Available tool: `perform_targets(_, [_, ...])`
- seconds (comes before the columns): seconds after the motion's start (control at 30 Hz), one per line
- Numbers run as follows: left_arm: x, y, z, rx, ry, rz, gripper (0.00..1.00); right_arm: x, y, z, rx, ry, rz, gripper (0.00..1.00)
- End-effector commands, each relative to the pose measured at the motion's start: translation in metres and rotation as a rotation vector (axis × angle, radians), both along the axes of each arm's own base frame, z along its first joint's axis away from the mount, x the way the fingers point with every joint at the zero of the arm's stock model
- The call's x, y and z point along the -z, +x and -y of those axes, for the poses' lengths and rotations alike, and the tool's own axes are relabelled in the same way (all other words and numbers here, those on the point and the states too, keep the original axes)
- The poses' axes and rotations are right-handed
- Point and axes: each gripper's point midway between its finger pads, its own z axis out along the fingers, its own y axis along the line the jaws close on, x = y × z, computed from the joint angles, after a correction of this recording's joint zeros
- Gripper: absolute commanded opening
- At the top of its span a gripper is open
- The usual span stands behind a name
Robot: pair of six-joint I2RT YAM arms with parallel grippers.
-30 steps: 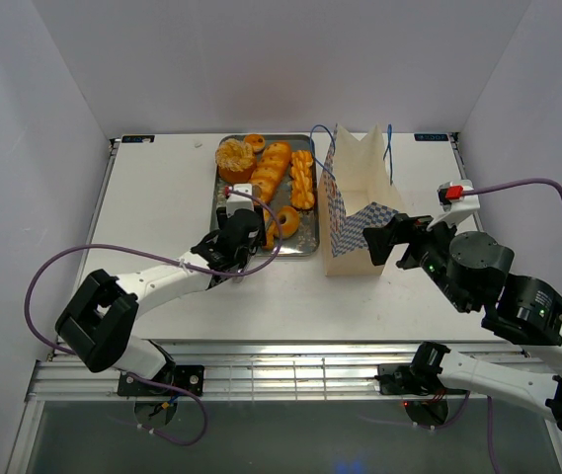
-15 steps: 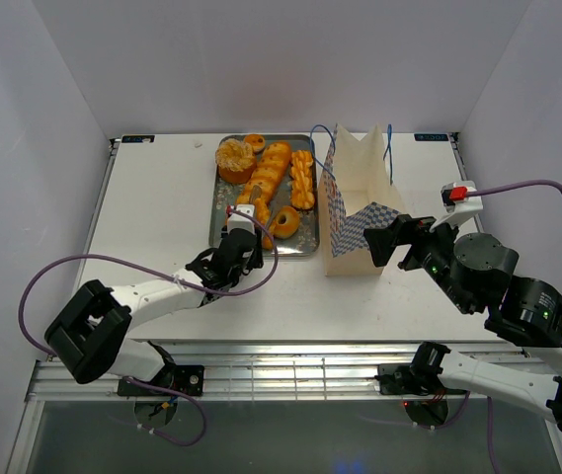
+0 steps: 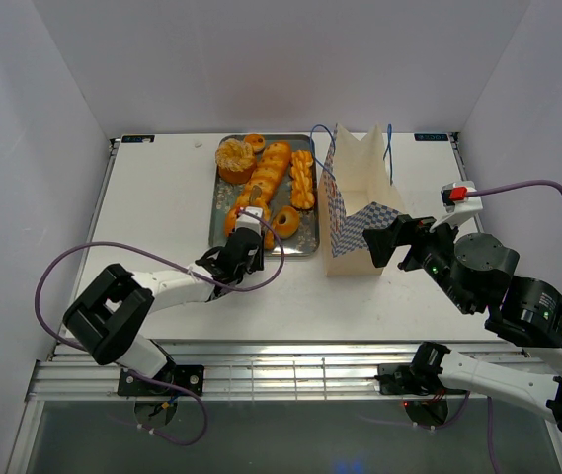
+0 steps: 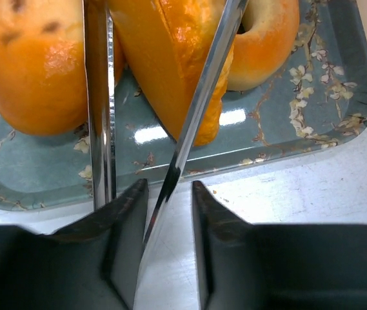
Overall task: Place the fake bread into the paper bag
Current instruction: Pick up the clamp from the plate, then place the clamp at the center of the board.
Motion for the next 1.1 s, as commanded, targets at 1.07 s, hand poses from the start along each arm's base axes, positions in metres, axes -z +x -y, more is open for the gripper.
perform_targets(1.07, [-0.113,0.020,-0.131,-0.483,0.169,-0.090,0.00,-0.002,0.002,-0.004,-0.010,-0.003,0.008,0.99])
